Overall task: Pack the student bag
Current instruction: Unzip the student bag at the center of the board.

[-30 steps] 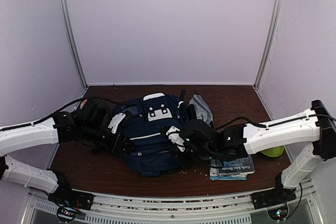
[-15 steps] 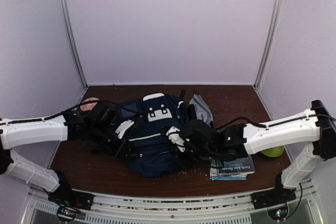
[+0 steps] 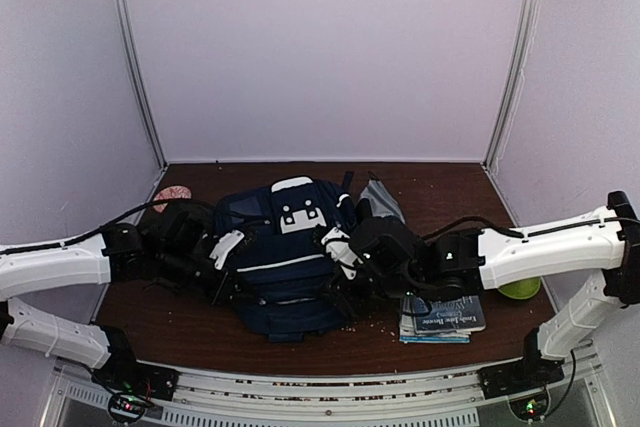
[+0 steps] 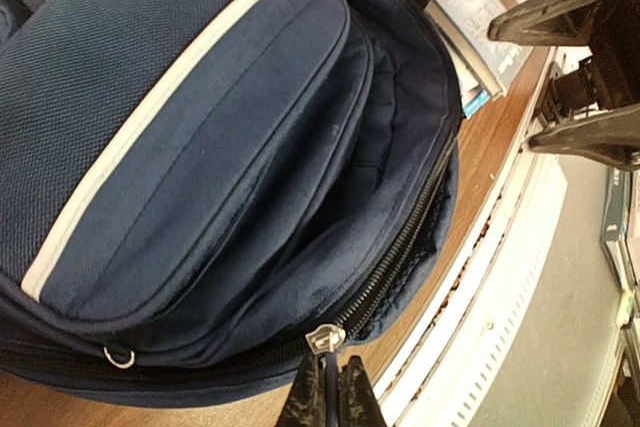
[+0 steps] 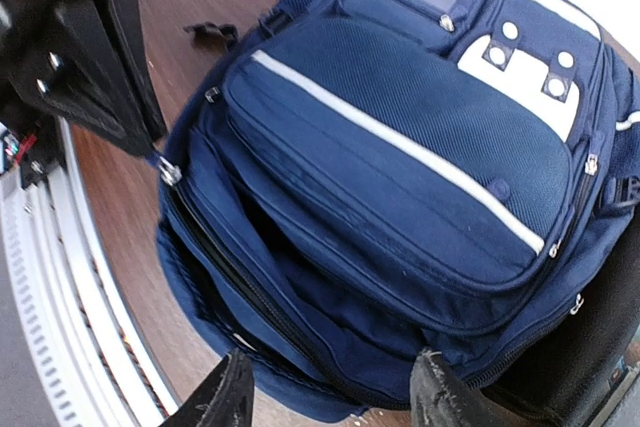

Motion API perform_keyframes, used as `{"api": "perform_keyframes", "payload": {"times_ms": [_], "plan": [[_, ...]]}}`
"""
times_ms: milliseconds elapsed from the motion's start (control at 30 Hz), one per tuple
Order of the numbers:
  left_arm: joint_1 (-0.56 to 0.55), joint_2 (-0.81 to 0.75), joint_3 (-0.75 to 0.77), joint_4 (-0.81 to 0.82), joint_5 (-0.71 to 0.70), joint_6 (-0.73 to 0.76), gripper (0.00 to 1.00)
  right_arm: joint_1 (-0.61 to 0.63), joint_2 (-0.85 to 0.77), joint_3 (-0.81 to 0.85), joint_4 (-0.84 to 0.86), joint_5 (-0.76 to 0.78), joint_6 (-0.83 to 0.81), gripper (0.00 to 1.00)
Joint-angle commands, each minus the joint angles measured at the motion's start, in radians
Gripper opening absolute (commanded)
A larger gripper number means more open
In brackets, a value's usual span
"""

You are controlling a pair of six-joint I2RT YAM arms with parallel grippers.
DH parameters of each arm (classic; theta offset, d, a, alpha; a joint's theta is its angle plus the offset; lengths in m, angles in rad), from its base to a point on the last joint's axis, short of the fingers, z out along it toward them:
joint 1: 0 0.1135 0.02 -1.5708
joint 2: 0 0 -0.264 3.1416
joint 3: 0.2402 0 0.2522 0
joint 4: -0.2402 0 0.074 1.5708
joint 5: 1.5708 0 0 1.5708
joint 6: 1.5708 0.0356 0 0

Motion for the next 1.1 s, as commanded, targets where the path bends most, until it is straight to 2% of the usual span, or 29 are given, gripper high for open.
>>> {"api": "perform_keyframes", "payload": {"times_ms": [0, 300, 633, 900, 1067], "plan": [[-0.026, -0.080, -0.058, 0.152, -0.072, -0.085, 0.00, 0.003, -0.024, 0.051, 0.044, -0.041, 0.072, 0.54], [-0.083, -0.137, -0.136, 0.162, -0.184, -0.138, 0.00, 0.029, 0.124, 0.196, -0.016, -0.070, -0.055, 0.53], [-0.086, -0.237, -0.213, 0.156, -0.218, -0.198, 0.00, 0.060, 0.308, 0.329, -0.084, -0.056, -0.142, 0.55], [-0.088, -0.271, -0.231, 0.142, -0.229, -0.208, 0.00, 0.066, 0.377, 0.392, -0.119, -0.027, -0.163, 0.49], [-0.088, -0.282, -0.233, 0.131, -0.230, -0.208, 0.00, 0.070, 0.387, 0.399, -0.131, 0.021, -0.170, 0.38]]}}
